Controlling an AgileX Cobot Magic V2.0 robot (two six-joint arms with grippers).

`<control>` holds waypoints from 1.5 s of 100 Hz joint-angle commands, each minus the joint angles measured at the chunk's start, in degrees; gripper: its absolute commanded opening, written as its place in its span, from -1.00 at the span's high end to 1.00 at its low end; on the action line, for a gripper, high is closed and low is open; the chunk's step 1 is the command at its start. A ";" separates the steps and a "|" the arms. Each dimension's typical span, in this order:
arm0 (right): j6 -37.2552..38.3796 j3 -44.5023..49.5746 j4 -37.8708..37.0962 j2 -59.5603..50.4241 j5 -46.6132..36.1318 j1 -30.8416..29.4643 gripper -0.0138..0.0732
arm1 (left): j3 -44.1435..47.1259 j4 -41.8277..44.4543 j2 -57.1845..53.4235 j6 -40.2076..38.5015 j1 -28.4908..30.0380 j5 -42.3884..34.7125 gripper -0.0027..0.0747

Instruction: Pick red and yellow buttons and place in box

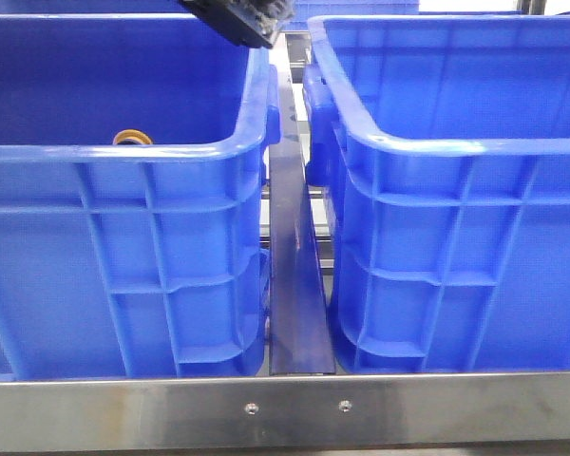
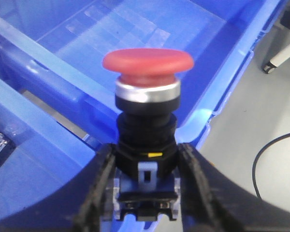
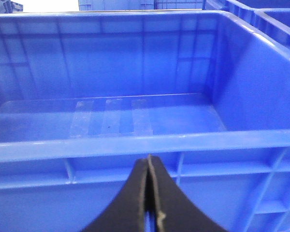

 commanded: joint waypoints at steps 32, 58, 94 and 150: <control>0.17 0.32 -0.82 -1.21 -5.02 -0.26 0.90 | -1.59 -1.10 -1.38 0.05 -0.41 -1.76 0.72; 0.17 0.24 -0.82 -1.21 -8.66 -0.14 0.90 | -1.59 -1.10 -1.38 0.05 -0.41 -1.76 0.72; 0.20 -11.22 -0.82 -0.62 6.56 -0.14 0.89 | -1.59 -1.10 -1.38 0.05 -0.41 -1.76 0.72; 0.20 -29.78 0.20 22.71 25.67 -0.14 0.89 | -1.59 -1.10 -1.38 0.05 -0.41 -1.76 0.72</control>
